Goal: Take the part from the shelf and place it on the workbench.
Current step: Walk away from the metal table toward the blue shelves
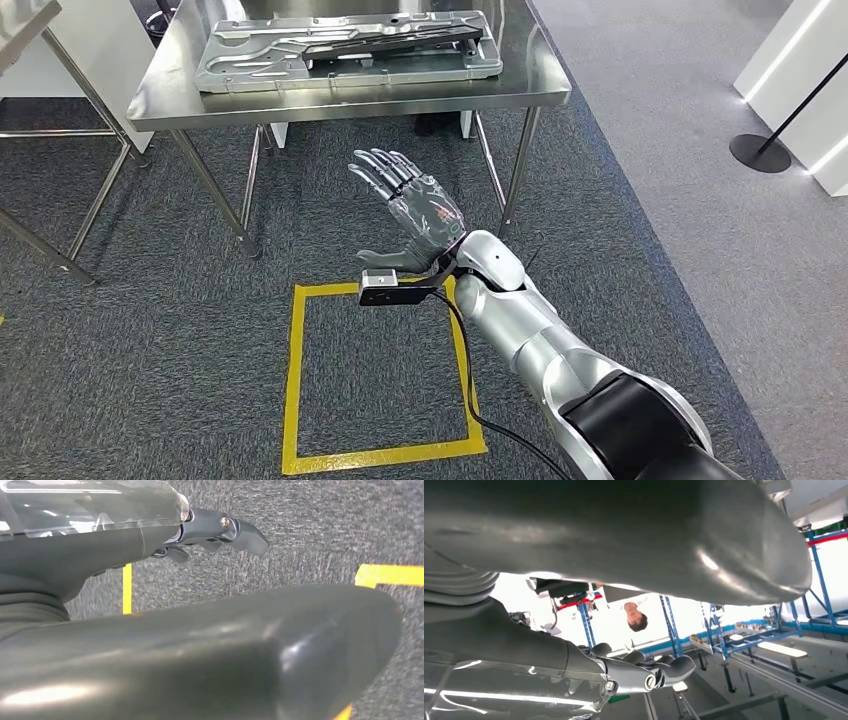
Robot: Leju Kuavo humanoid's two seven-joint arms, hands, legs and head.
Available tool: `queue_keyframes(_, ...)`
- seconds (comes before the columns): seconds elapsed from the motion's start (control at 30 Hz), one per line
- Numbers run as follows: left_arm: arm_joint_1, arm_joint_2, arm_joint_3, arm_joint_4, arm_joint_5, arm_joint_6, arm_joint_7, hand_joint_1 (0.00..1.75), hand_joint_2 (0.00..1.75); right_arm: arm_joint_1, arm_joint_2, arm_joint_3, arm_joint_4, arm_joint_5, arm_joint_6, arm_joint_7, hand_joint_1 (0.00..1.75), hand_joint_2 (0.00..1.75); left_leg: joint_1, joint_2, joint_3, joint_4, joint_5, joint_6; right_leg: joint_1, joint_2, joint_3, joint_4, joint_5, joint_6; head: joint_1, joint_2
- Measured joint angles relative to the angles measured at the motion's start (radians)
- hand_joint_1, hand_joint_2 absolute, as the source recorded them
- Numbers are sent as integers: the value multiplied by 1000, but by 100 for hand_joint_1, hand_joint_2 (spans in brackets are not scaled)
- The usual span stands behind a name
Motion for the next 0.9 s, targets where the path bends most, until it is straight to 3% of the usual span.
queue_keyframes(0.07,2,1,0,0,0,0,0,0,0,5,0,0,1,0,0,0,0,0,1,0,-50,106,-35,-5,2,0,-2,2,-1,-1,0,0)
queue_keyframes(0.1,2,2,0,0,0,0,0,0,0,8,0,0,1,0,0,0,0,0,1,0,-50,107,-24,-6,3,0,-2,5,-2,-1,0,0)
queue_keyframes(0.17,2,4,0,0,0,0,0,0,0,8,1,0,1,0,0,0,0,0,2,1,4,-4,41,-6,1,2,-2,15,-8,3,0,0)
queue_keyframes(0.23,0,5,0,0,0,0,0,0,0,6,1,0,1,0,0,0,0,0,0,1,66,-124,82,1,4,3,-7,29,-17,12,0,0)
queue_keyframes(0.27,0,5,0,0,0,0,0,0,0,6,1,0,1,0,0,0,0,0,-1,1,78,-151,86,7,6,4,-11,35,-19,16,0,0)
queue_keyframes(0.4,1,4,0,0,0,0,0,0,0,4,1,0,1,0,0,0,0,0,-3,-1,75,-157,89,33,4,4,-22,53,-31,36,0,0)
queue_keyframes(0.47,0,4,0,0,0,0,0,0,0,2,1,0,1,0,0,0,0,0,0,-1,74,-160,92,41,-1,5,-58,131,-79,48,0,0)
queue_keyframes(0.53,0,4,0,0,0,0,0,0,0,5,0,0,1,0,0,0,0,0,-1,0,71,-160,92,44,-5,5,-124,269,-140,56,0,0)
queue_keyframes(0.57,0,5,0,0,0,0,0,0,0,8,0,0,1,0,0,0,0,0,-1,0,71,-160,92,44,-7,5,-149,319,-153,58,0,0)
queue_keyframes(0.6,0,5,0,0,0,0,0,0,0,10,-1,0,2,0,0,0,0,0,-1,0,71,-159,92,44,-8,5,-157,333,-147,58,0,0)
queue_keyframes(0.63,1,4,0,0,0,0,0,0,0,11,-1,0,2,0,0,0,0,0,-1,-1,72,-159,92,44,-8,5,-145,305,-123,55,0,0)
queue_keyframes(0.7,0,3,0,0,0,0,0,0,0,8,-1,0,1,0,0,0,0,0,-1,-2,74,-160,92,42,-5,5,-77,163,-53,44,0,0)
queue_keyframes(0.77,-1,1,0,0,0,0,0,0,0,3,-1,0,1,0,0,0,0,0,-3,-2,74,-160,92,35,2,5,-28,55,-17,31,0,0)
queue_keyframes(0.83,-1,0,0,0,0,0,0,0,0,1,-2,0,1,0,0,0,0,0,-2,-2,73,-163,94,23,8,5,-22,36,-14,24,0,0)
queue_keyframes(0.9,-1,1,0,0,0,0,0,0,0,1,-1,0,0,0,0,0,0,0,-2,-1,71,-160,87,12,2,4,-17,24,-7,14,0,0)
